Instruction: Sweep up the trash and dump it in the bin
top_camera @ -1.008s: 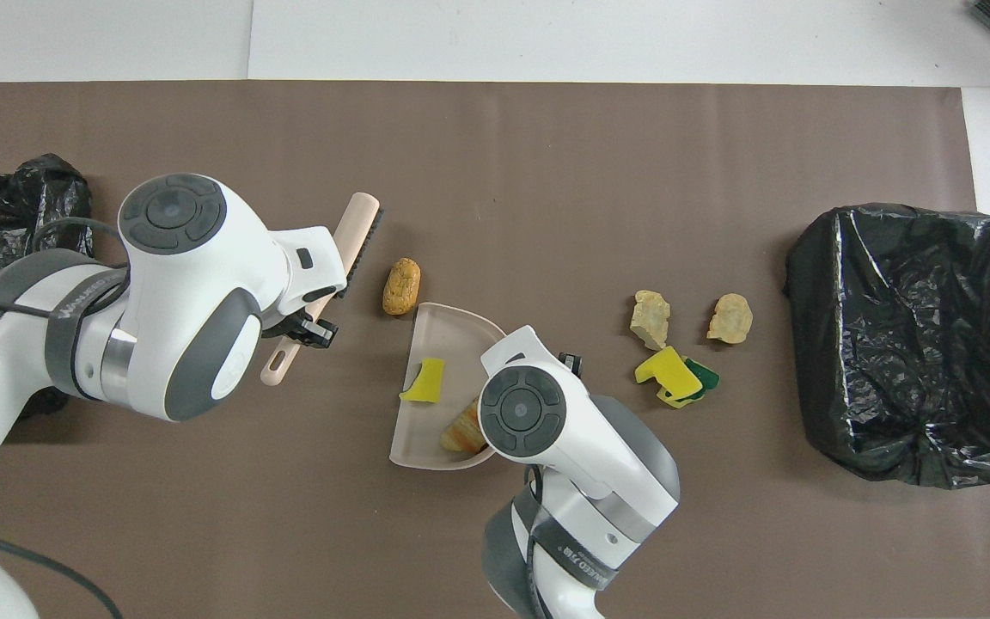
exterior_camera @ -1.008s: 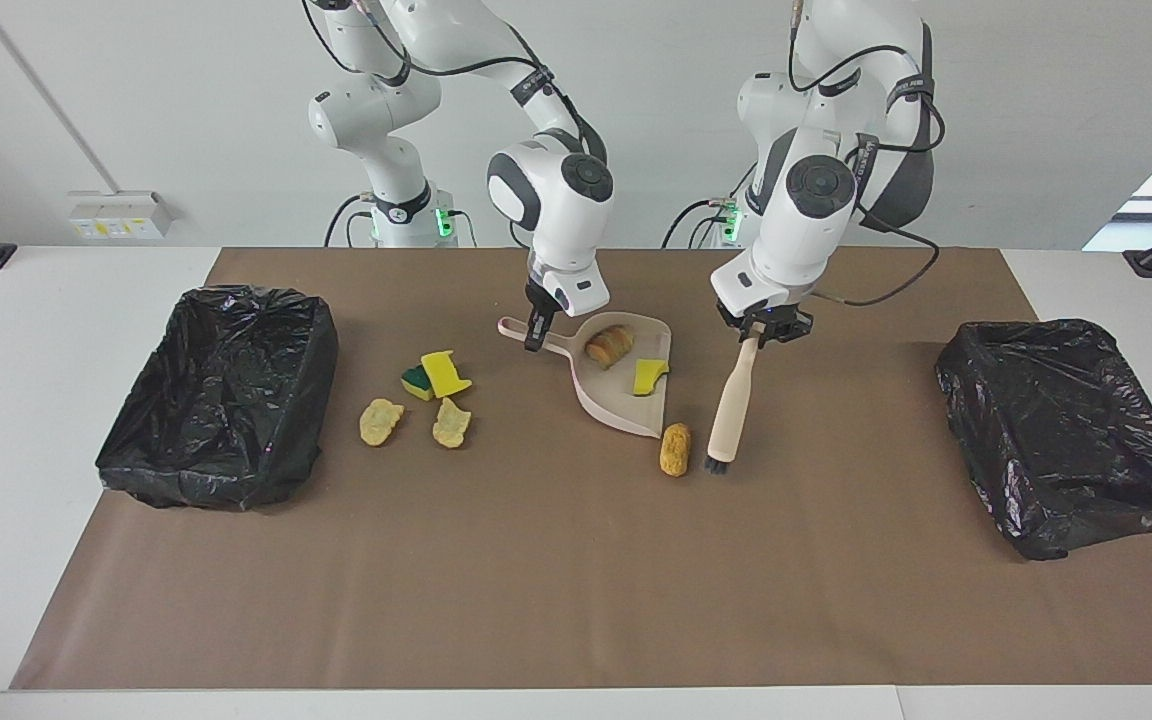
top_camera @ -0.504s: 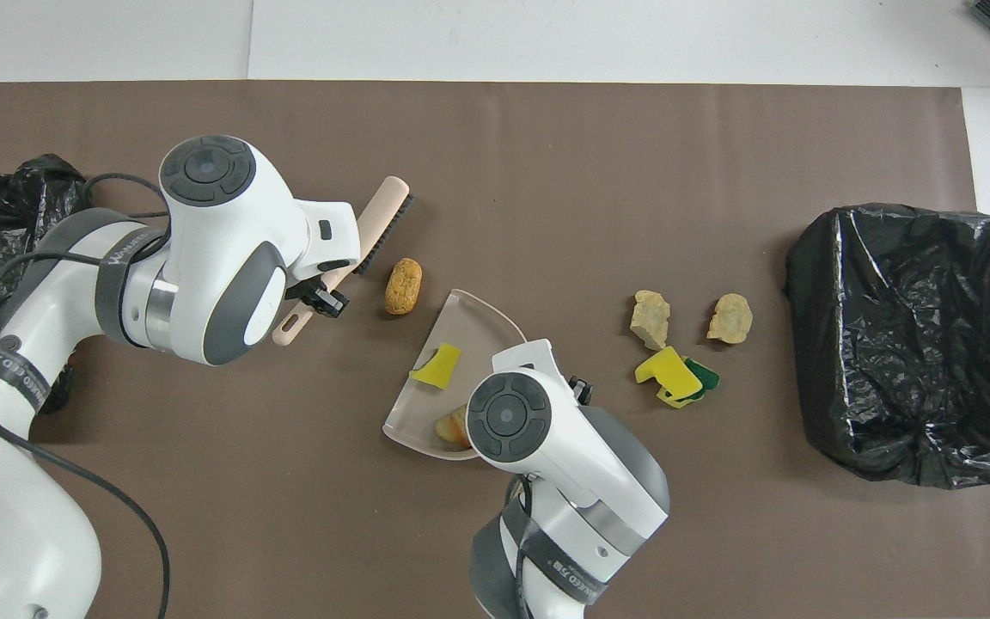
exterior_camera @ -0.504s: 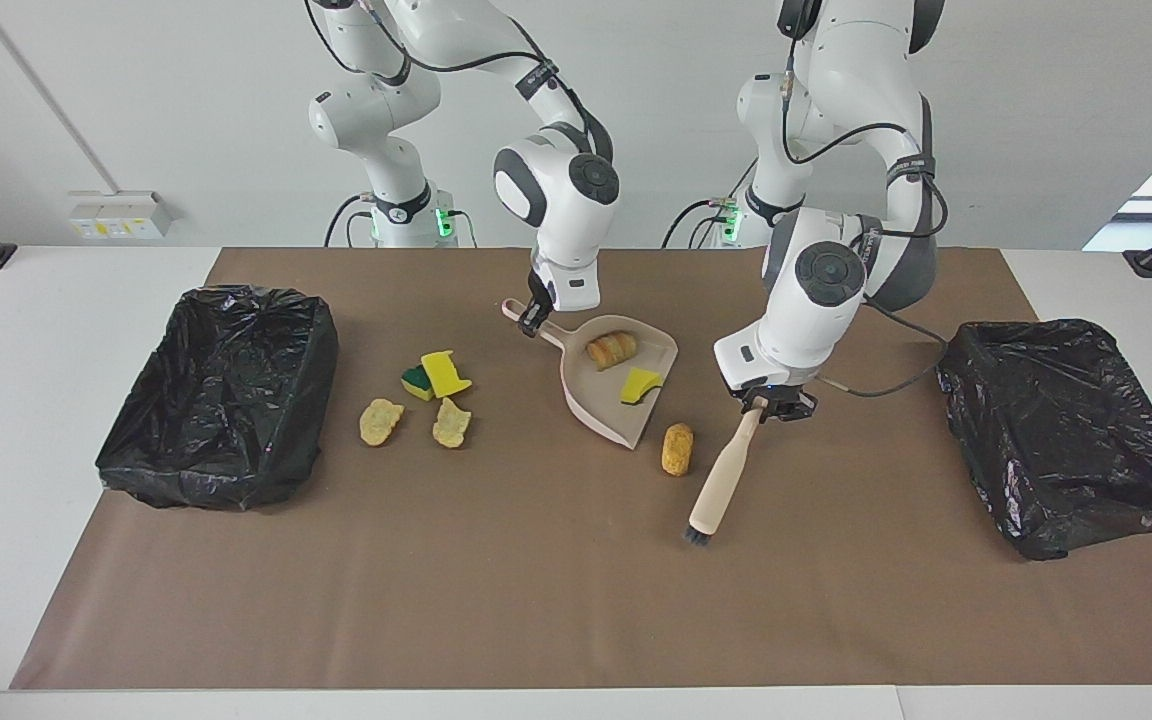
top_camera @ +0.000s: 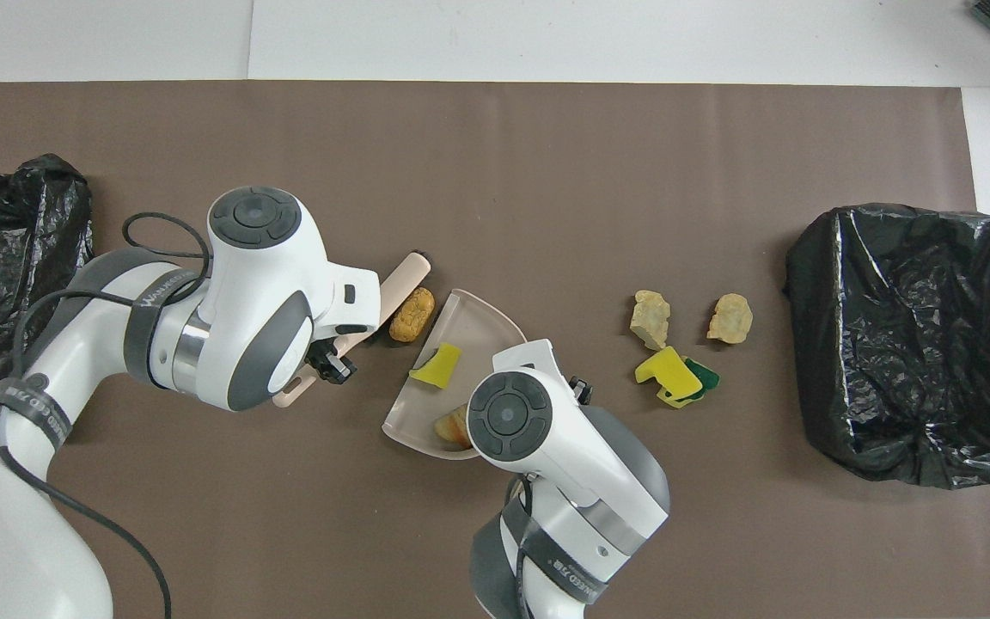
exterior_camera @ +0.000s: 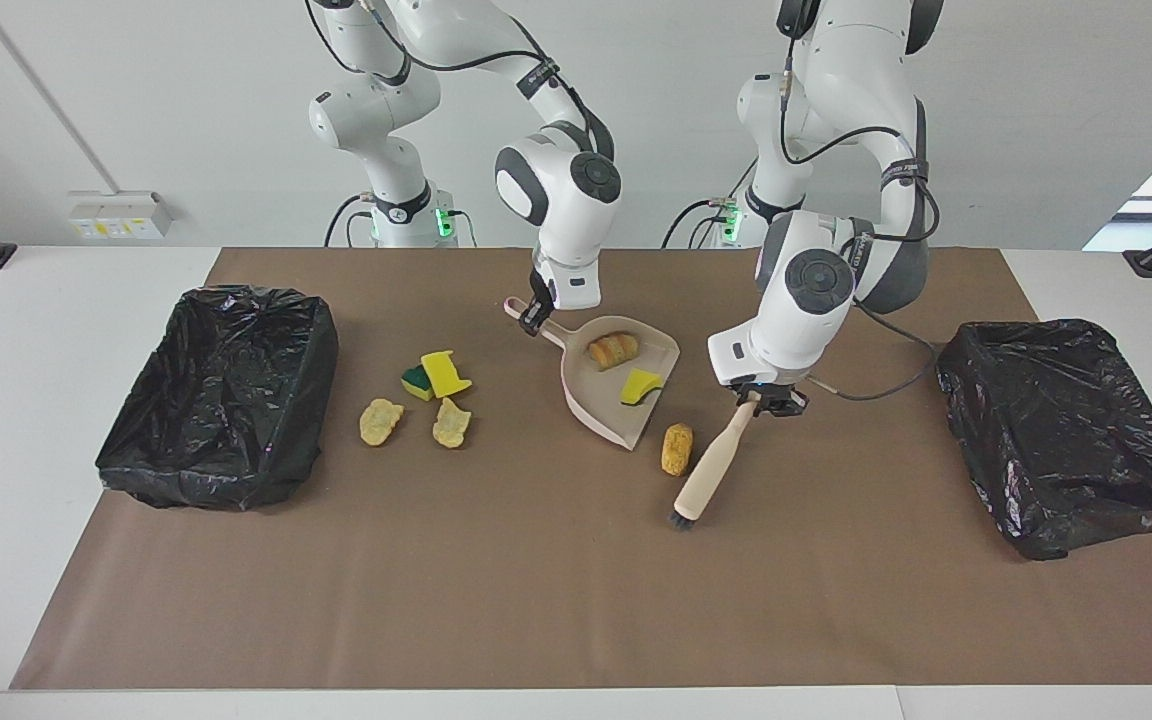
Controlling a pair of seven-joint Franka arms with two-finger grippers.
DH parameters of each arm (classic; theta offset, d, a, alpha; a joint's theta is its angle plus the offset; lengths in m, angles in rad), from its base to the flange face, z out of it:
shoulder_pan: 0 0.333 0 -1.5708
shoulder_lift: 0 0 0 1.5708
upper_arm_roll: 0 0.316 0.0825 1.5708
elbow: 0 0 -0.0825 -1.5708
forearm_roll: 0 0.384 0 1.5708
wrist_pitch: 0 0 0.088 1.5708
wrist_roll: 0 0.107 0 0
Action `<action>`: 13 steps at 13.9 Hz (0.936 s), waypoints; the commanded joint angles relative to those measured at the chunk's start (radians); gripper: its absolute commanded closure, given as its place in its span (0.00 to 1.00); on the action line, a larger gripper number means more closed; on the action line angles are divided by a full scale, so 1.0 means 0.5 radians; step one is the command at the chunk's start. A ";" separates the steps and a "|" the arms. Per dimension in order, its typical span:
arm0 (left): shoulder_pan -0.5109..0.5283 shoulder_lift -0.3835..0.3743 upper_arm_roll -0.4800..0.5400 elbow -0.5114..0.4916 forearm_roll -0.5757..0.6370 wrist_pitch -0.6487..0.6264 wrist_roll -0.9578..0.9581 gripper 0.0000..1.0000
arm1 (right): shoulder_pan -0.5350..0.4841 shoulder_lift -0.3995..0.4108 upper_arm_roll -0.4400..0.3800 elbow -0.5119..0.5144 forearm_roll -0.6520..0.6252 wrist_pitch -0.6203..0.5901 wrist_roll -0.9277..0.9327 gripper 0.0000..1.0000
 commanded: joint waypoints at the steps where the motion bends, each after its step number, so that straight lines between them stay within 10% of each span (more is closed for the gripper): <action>1: -0.174 -0.182 0.019 -0.206 -0.005 -0.061 -0.118 1.00 | -0.010 -0.021 0.003 -0.009 0.022 -0.016 0.058 1.00; 13: -0.221 -0.645 0.031 -0.344 -0.140 -0.264 -0.539 1.00 | -0.013 -0.018 0.003 0.000 0.022 -0.013 -0.028 1.00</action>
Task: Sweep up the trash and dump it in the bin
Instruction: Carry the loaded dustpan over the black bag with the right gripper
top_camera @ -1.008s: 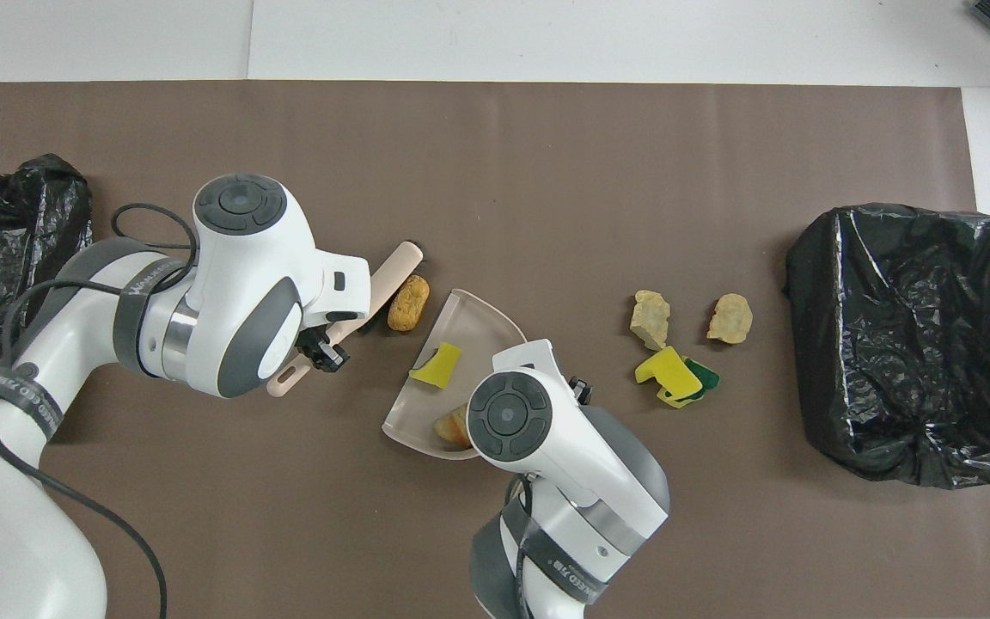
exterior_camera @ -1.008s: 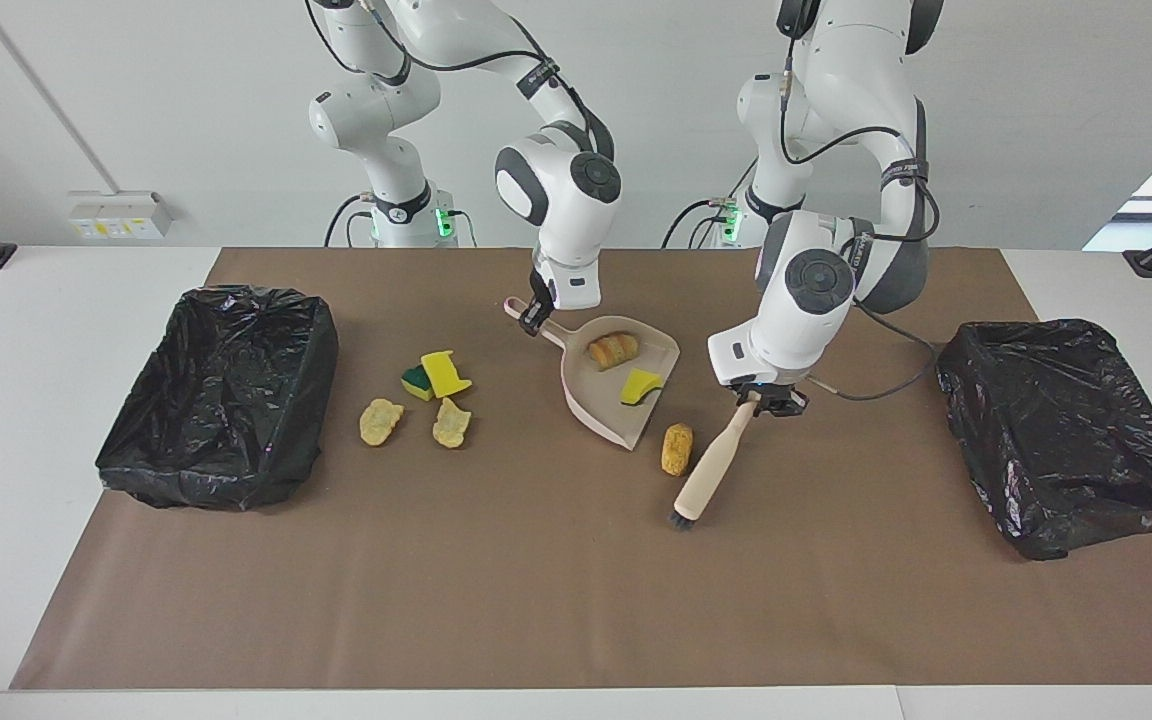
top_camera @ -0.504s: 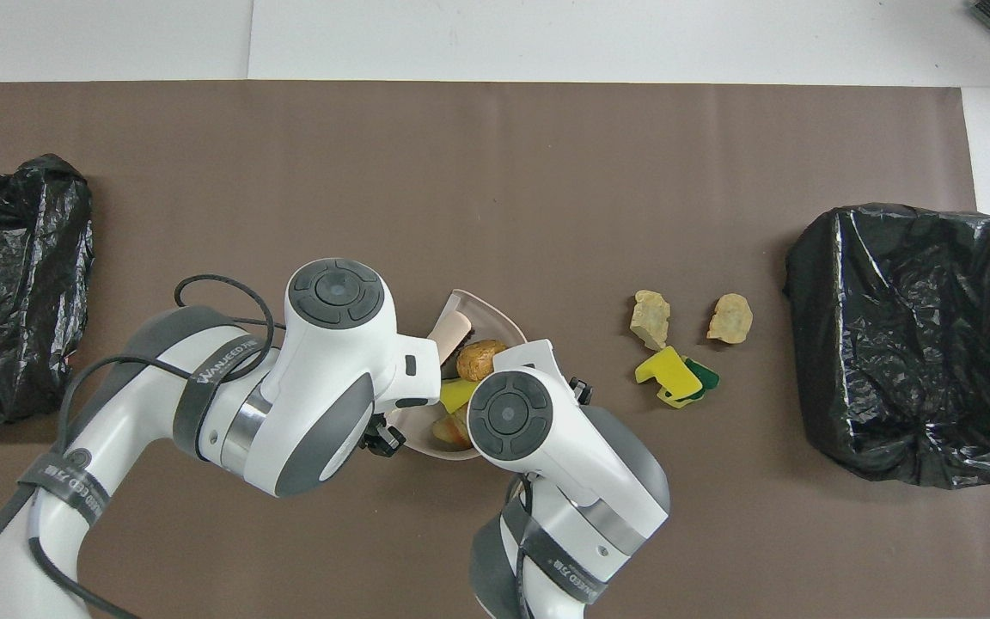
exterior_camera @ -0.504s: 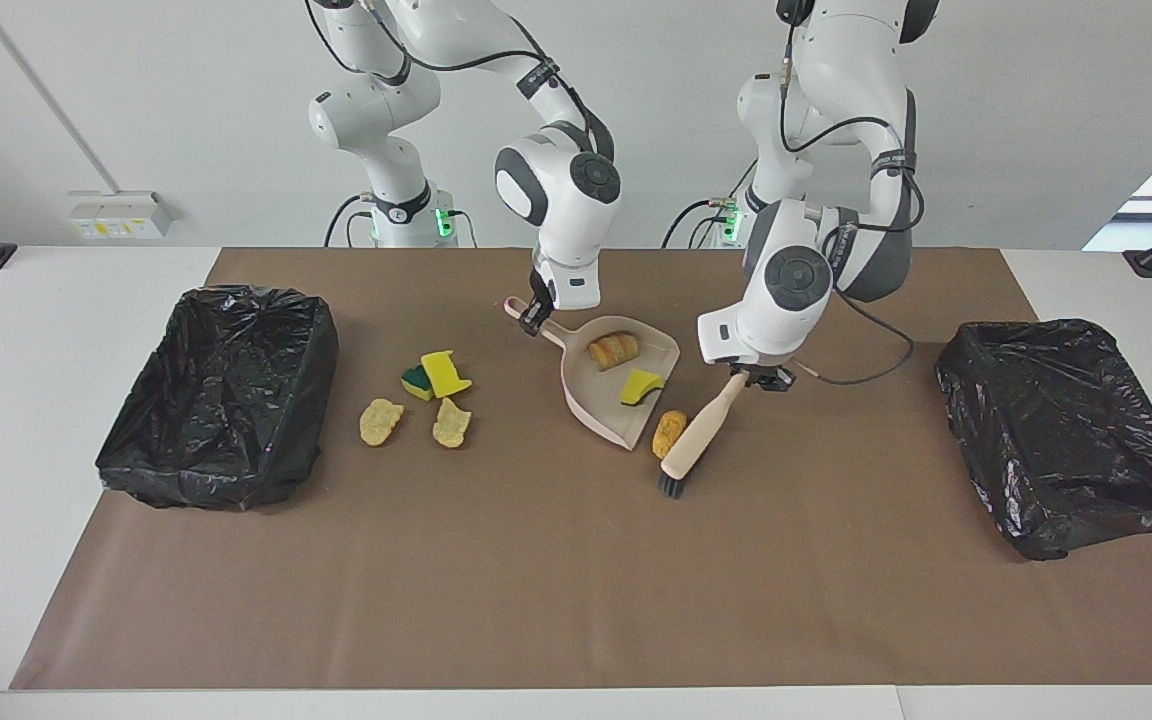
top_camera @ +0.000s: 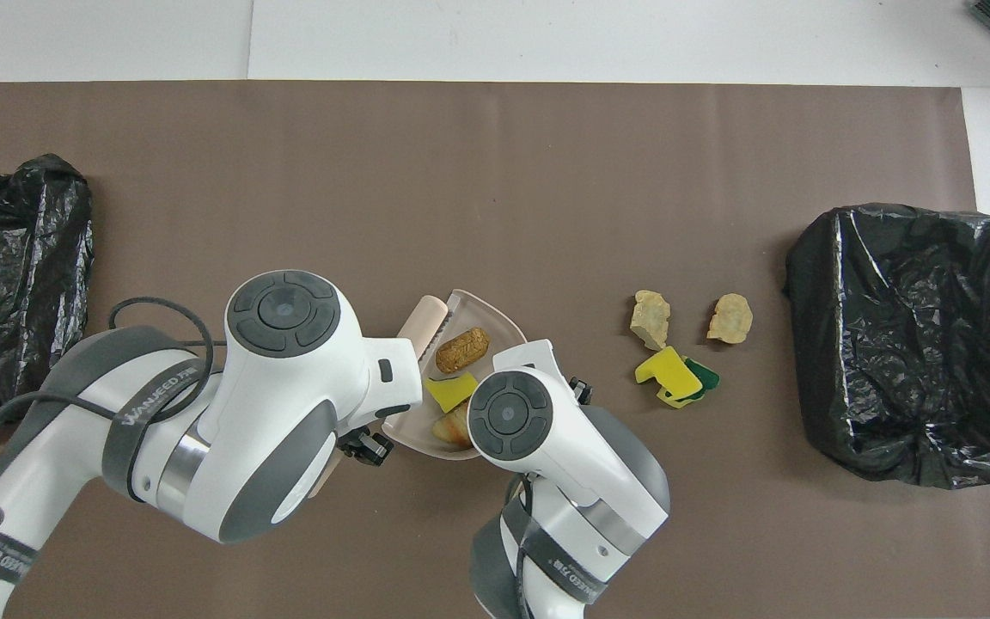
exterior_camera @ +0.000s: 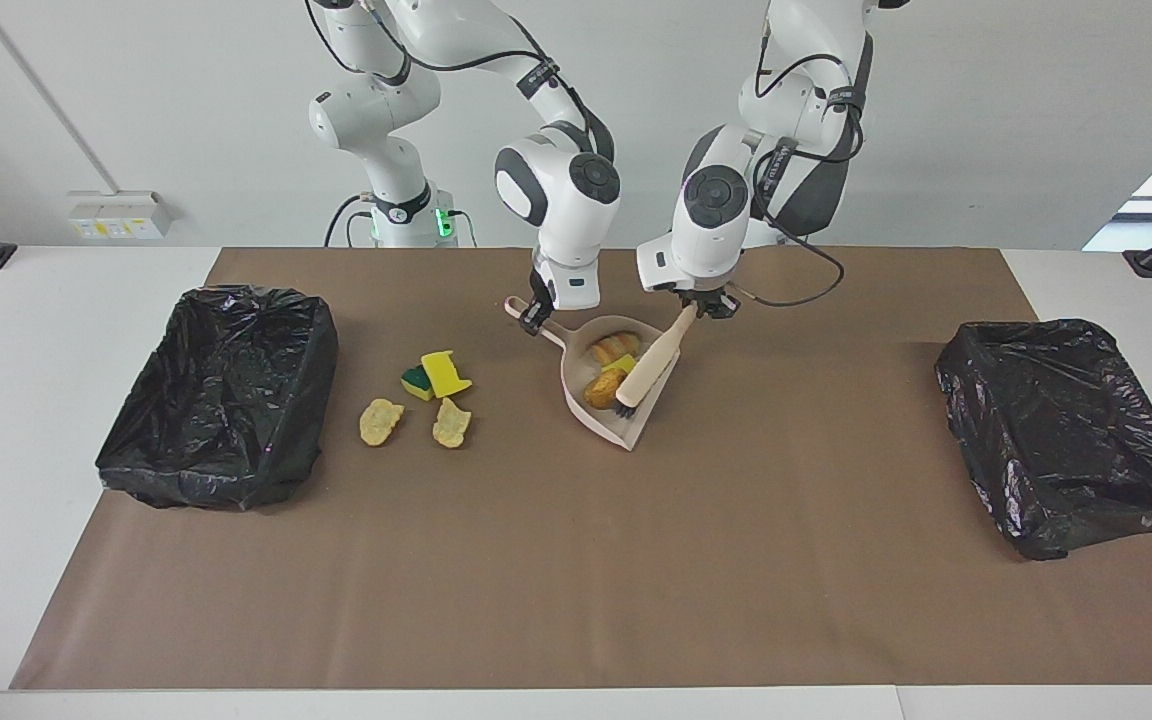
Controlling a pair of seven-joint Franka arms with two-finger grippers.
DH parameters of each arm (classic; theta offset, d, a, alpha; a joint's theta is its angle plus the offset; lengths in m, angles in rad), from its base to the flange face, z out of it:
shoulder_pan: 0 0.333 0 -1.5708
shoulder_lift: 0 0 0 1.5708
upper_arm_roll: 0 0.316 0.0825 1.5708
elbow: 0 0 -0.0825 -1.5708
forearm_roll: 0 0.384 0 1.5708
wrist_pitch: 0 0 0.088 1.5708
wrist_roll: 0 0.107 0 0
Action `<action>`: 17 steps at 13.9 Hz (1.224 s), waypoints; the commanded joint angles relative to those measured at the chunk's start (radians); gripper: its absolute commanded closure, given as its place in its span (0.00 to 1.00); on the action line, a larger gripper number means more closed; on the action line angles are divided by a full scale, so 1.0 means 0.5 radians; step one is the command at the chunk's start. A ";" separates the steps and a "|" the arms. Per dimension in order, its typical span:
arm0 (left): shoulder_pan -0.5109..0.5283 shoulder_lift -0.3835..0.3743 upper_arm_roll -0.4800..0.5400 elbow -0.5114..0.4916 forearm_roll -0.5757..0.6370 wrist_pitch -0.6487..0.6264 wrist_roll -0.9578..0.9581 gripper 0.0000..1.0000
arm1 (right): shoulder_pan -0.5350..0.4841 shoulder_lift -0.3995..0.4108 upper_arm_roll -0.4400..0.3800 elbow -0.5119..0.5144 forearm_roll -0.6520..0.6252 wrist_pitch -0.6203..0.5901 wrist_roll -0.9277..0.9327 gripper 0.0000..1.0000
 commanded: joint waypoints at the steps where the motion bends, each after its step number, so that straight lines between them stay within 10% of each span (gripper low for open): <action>1: 0.021 -0.180 0.009 -0.153 -0.024 0.003 -0.027 1.00 | -0.013 -0.015 0.004 0.009 0.013 -0.010 -0.066 1.00; 12: -0.028 -0.462 -0.013 -0.536 -0.024 0.153 -1.070 1.00 | -0.325 -0.416 0.001 0.006 0.016 -0.080 -0.477 1.00; 17: -0.401 -0.496 -0.019 -0.781 -0.036 0.460 -1.560 1.00 | -0.757 -0.585 -0.024 0.131 0.194 -0.304 -1.010 1.00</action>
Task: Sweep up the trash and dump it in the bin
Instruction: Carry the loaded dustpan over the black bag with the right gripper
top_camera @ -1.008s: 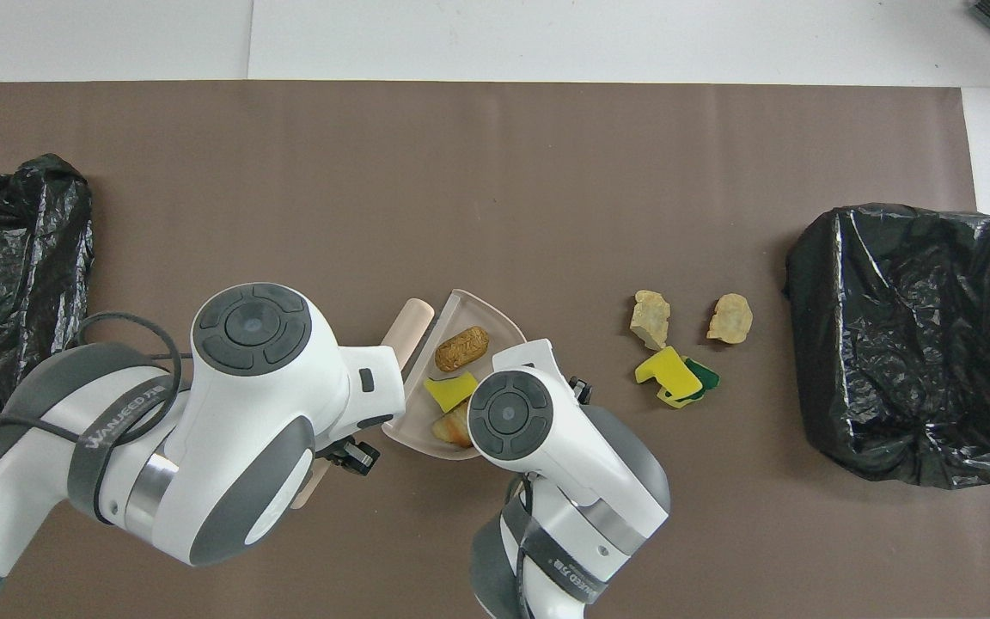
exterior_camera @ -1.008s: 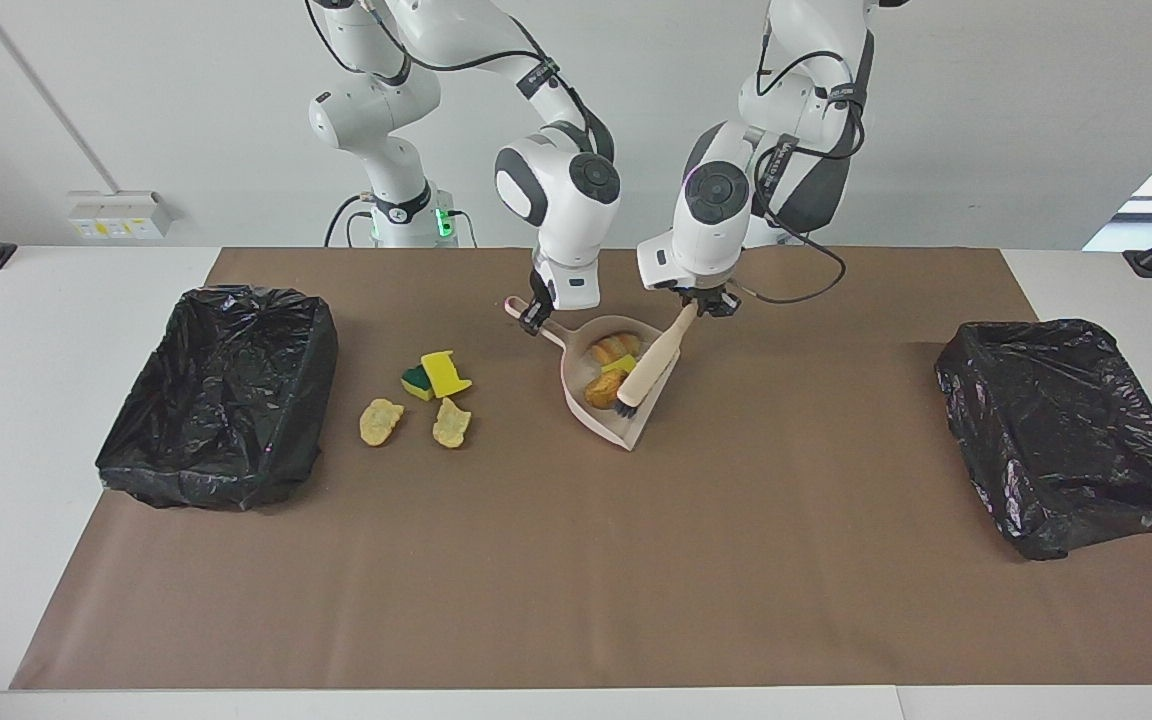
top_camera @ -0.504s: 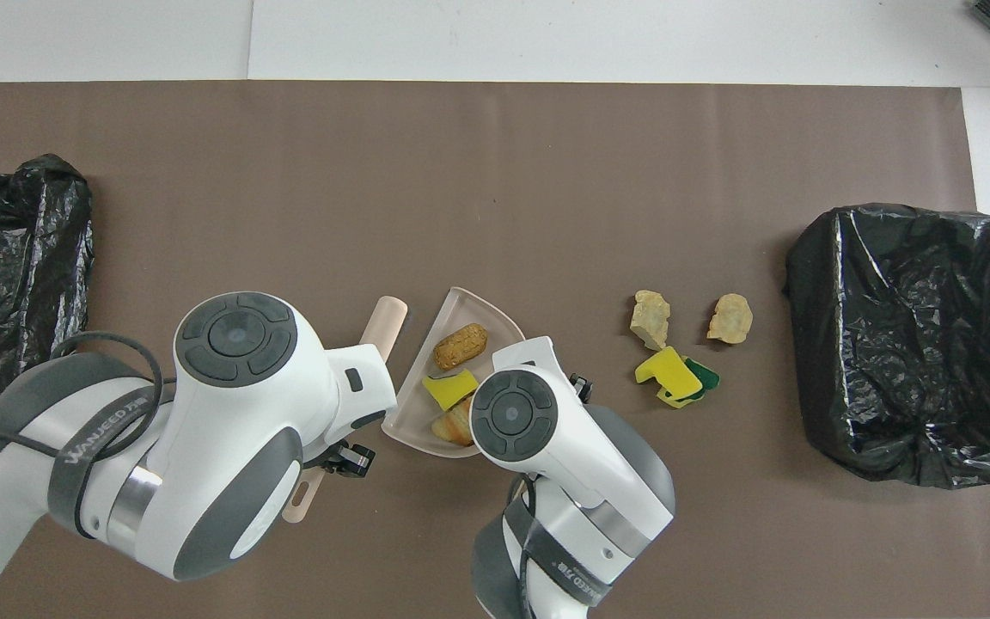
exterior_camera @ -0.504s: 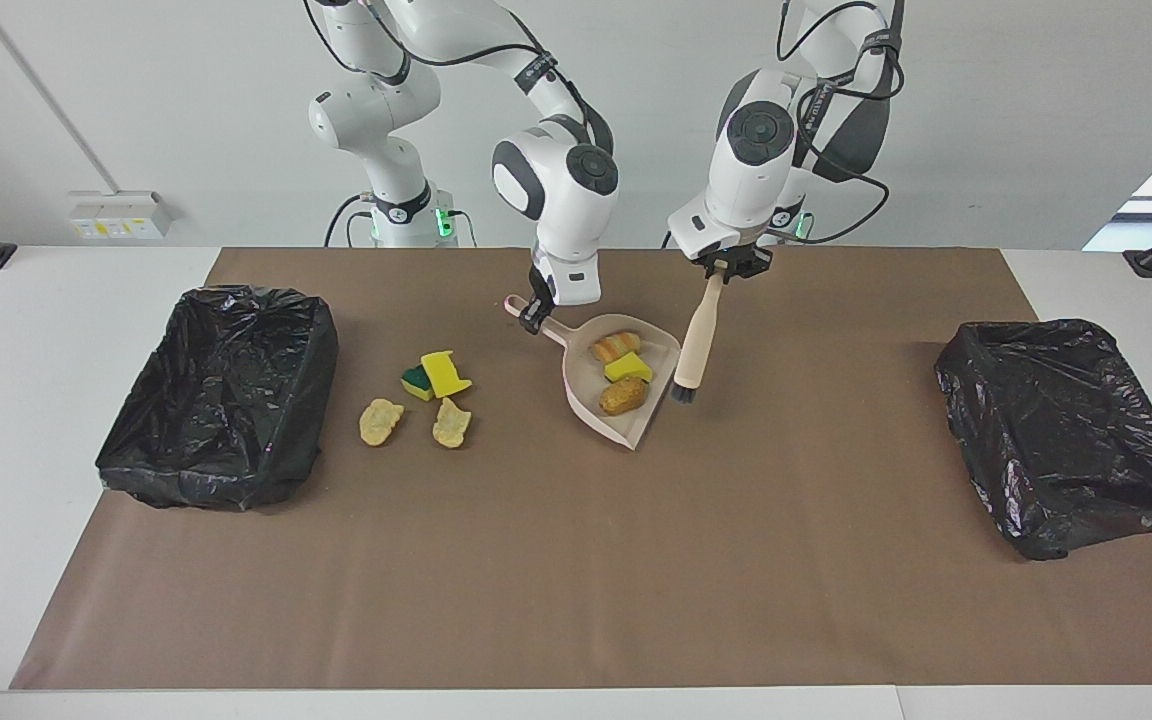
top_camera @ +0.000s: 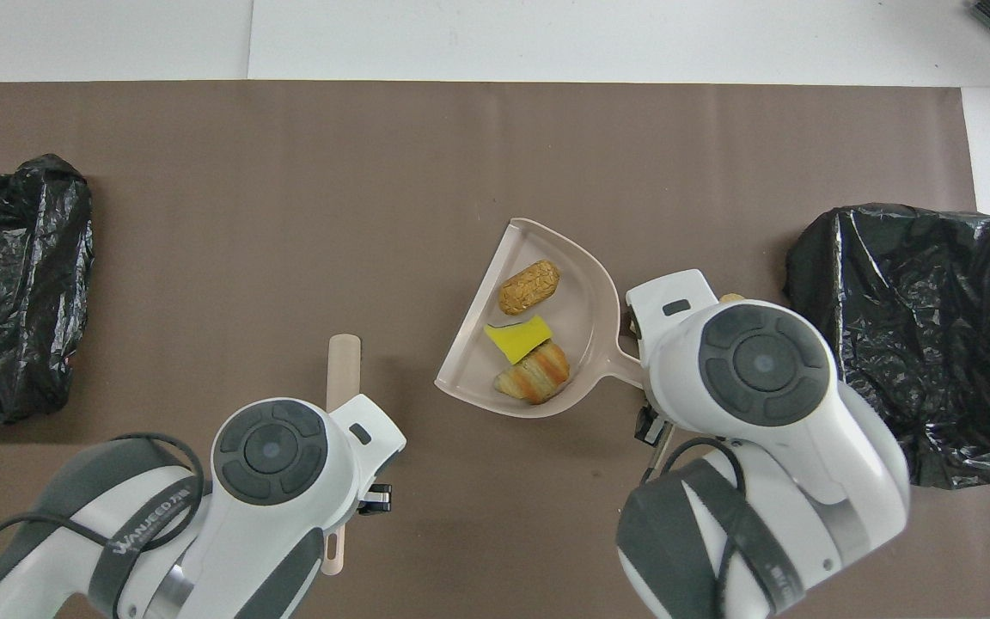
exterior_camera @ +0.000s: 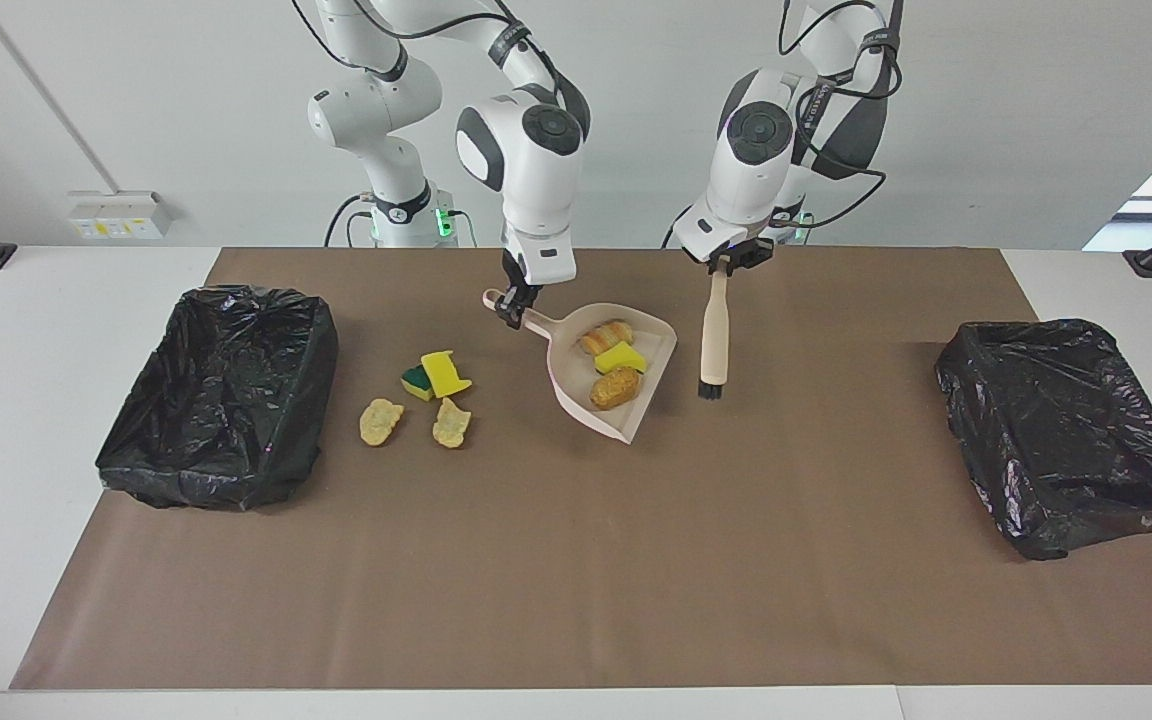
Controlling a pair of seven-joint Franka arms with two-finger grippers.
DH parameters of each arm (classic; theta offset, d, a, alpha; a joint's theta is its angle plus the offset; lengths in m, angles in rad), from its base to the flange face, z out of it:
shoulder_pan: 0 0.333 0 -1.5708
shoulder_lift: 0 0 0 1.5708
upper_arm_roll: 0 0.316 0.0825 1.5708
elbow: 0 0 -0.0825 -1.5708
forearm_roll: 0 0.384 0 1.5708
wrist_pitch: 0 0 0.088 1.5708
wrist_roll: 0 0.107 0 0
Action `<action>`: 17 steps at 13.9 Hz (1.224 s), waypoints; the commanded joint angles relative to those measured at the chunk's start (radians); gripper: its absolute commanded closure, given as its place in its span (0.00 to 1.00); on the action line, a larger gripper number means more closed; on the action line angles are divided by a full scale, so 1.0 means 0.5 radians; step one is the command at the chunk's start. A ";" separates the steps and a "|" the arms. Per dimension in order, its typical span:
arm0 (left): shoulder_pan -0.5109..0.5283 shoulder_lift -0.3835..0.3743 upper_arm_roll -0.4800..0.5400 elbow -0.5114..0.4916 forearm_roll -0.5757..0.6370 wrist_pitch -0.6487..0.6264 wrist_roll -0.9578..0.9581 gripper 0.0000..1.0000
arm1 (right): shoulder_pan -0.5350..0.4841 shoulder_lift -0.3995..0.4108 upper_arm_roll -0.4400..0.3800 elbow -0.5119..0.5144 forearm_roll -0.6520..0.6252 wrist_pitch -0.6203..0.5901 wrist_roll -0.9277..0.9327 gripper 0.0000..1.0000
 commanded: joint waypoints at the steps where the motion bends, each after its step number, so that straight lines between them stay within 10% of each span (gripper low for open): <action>1: -0.260 -0.076 0.018 -0.197 -0.052 0.225 -0.263 1.00 | -0.331 -0.054 0.004 0.155 0.116 -0.186 -0.411 1.00; 9: -0.816 -0.018 0.018 -0.363 -0.329 0.618 -0.757 1.00 | -1.264 0.002 -0.014 0.373 0.139 -0.438 -1.256 1.00; 17: -0.822 0.052 0.021 -0.369 -0.332 0.603 -0.589 1.00 | -1.580 0.272 -0.085 0.638 -0.349 -0.142 -1.860 1.00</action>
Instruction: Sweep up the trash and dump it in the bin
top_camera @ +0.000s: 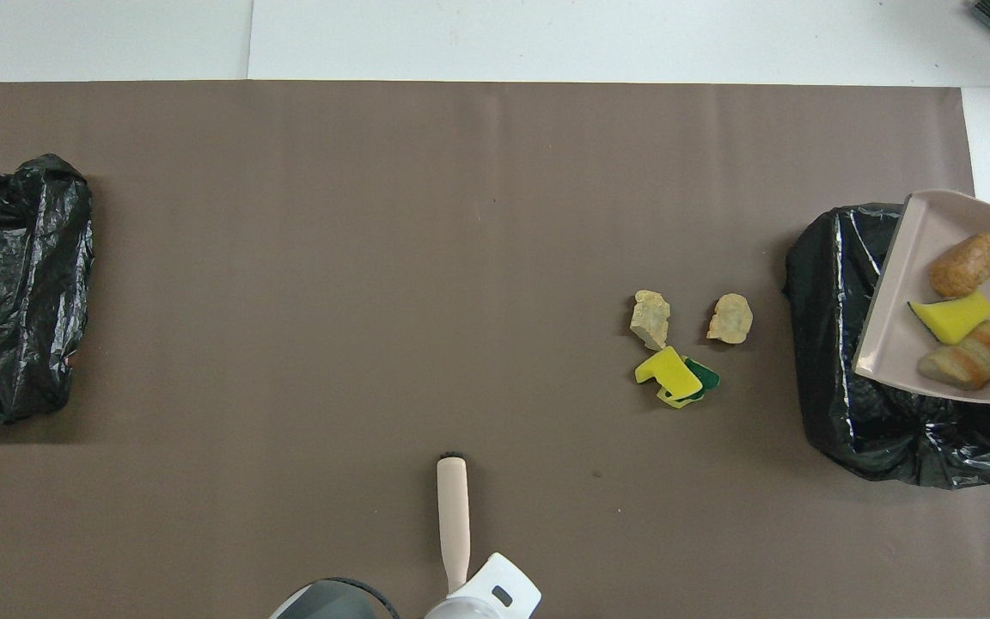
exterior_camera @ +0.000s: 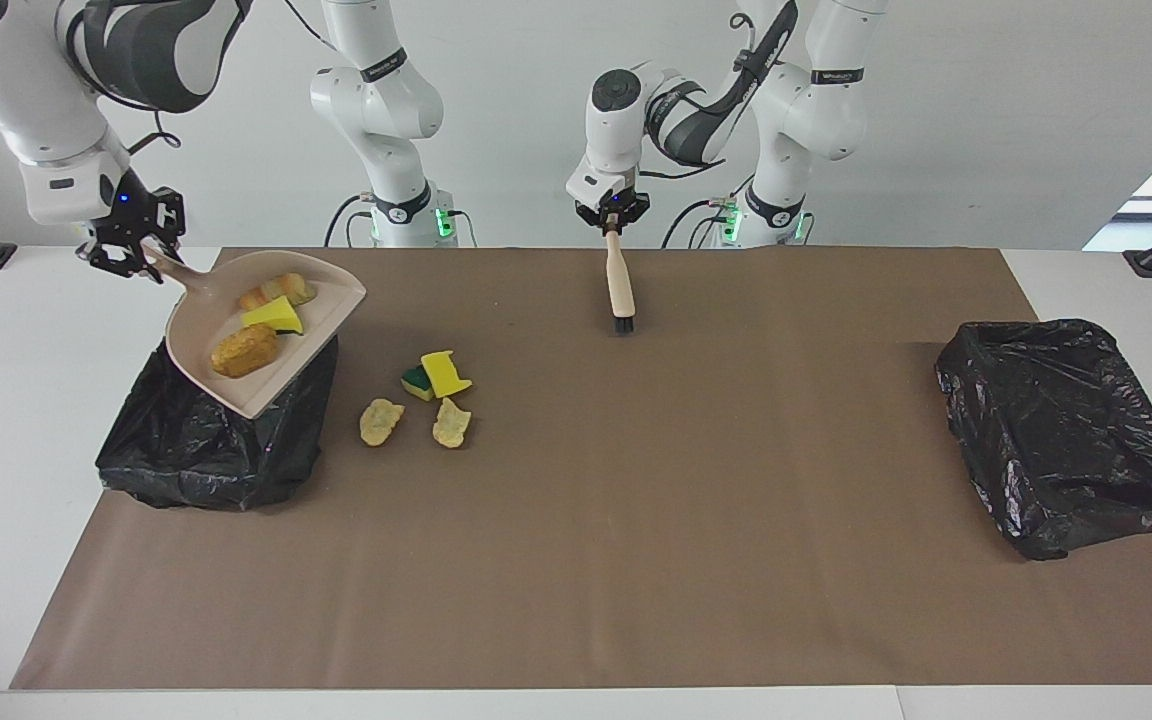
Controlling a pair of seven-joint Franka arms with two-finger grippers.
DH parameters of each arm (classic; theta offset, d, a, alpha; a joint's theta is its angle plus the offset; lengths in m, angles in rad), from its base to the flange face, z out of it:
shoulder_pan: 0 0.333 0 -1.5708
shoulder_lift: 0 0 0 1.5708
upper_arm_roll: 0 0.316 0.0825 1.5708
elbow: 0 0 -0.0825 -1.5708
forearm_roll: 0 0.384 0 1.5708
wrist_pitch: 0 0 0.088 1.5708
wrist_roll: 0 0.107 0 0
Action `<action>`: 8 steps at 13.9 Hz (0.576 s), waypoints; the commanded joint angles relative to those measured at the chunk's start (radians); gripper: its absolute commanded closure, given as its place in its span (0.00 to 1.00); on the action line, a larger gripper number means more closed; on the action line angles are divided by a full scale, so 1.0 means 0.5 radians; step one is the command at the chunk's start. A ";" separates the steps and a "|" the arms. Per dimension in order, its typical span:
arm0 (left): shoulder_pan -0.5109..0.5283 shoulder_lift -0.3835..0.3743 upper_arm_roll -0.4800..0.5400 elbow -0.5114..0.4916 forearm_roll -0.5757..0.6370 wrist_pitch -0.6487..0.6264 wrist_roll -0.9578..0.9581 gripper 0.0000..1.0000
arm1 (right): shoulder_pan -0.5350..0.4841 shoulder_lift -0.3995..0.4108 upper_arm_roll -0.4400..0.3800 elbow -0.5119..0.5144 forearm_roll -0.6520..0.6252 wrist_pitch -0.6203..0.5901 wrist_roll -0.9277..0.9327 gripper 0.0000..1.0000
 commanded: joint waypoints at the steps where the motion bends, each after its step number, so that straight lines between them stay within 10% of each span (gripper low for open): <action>1: -0.019 -0.005 0.033 -0.034 -0.024 0.038 0.102 1.00 | -0.145 0.130 -0.010 0.083 -0.105 0.213 -0.227 1.00; 4: -0.009 -0.005 0.033 -0.034 -0.054 0.029 0.142 0.96 | -0.265 0.232 -0.016 0.077 -0.115 0.388 -0.418 1.00; 8: 0.048 0.093 0.054 0.122 -0.051 -0.093 0.160 0.57 | -0.207 0.220 -0.010 0.013 -0.556 0.413 -0.443 1.00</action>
